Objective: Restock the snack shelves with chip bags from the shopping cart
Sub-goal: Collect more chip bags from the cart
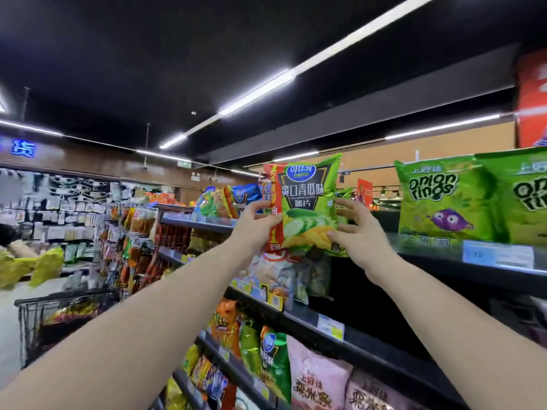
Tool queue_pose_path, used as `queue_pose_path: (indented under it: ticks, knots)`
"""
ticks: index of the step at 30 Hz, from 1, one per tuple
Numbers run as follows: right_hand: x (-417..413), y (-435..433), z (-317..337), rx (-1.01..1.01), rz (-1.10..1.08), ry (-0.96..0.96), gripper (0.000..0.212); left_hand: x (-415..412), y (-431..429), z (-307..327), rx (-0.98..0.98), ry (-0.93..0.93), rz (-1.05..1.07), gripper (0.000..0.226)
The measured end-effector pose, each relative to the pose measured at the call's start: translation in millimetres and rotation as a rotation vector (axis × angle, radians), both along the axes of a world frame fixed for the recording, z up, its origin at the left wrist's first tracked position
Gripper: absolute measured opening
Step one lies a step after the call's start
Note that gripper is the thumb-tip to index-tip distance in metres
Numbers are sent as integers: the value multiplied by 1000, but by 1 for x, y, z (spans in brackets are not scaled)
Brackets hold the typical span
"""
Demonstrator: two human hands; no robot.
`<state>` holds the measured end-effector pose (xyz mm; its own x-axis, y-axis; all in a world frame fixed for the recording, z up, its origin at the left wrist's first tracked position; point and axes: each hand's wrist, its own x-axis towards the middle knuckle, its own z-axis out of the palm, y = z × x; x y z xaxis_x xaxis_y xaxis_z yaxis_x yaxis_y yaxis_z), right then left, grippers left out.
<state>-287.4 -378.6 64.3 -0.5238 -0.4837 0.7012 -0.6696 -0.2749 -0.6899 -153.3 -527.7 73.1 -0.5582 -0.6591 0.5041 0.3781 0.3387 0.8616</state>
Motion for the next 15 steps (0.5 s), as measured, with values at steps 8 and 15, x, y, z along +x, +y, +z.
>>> queue_pose_path:
  ticks: [8, 15]
  knots:
    - [-87, -45, 75, 50, -263, 143, 72, -121, -58, 68, -119, 56, -63, 40]
    - [-146, -79, 109, 58, -433, -77, 48, -218, -93, 83, -79, -6, -287, 35]
